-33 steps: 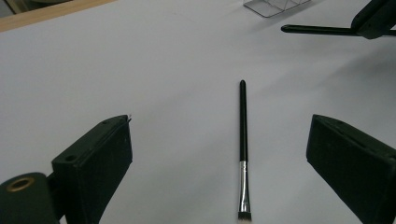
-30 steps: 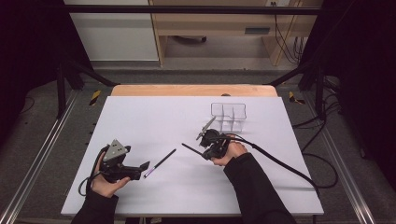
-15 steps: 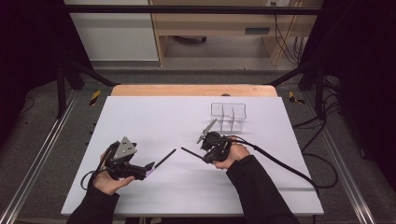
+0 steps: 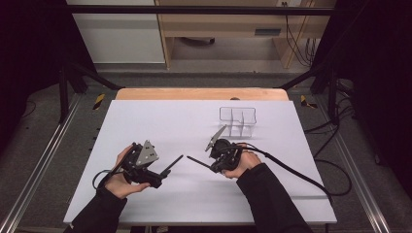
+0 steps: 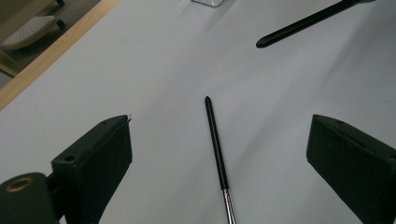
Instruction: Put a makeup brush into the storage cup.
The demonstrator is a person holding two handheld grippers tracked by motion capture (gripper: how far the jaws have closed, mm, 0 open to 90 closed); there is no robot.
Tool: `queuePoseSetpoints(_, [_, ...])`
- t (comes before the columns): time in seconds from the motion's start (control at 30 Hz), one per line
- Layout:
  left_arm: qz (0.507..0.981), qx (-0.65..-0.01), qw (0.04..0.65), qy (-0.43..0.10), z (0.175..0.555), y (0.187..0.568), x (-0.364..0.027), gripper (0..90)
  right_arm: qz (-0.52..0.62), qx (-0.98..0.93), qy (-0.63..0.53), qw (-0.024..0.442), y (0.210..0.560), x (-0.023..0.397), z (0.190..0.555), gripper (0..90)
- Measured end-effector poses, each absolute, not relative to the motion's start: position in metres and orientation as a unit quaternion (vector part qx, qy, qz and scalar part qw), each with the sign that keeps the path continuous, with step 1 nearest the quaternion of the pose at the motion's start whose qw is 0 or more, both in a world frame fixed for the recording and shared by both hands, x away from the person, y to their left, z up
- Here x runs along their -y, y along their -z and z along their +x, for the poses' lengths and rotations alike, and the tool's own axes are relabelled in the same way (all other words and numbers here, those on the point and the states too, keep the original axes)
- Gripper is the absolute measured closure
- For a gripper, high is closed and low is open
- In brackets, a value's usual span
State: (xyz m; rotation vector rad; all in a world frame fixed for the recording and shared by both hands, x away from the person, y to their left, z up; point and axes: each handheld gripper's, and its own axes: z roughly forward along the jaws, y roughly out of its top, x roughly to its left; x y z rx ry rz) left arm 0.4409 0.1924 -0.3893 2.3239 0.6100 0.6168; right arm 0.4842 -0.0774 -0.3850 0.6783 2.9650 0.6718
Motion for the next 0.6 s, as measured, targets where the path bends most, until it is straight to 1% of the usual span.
queuePoseSetpoints(0.33, [0.900, -0.193, 0.310, -0.238, 0.439, 0.388, -0.178, 6.0, 0.211, -0.953, -0.219, 0.005, 0.384, 0.077, 0.482, 84.2])
queuePoseSetpoints(0.6, [0.907, -0.174, 0.300, -0.239, 0.441, 0.386, -0.167, 6.0, 0.210, -0.952, -0.221, 0.000, 0.384, 0.077, 0.481, 84.3])
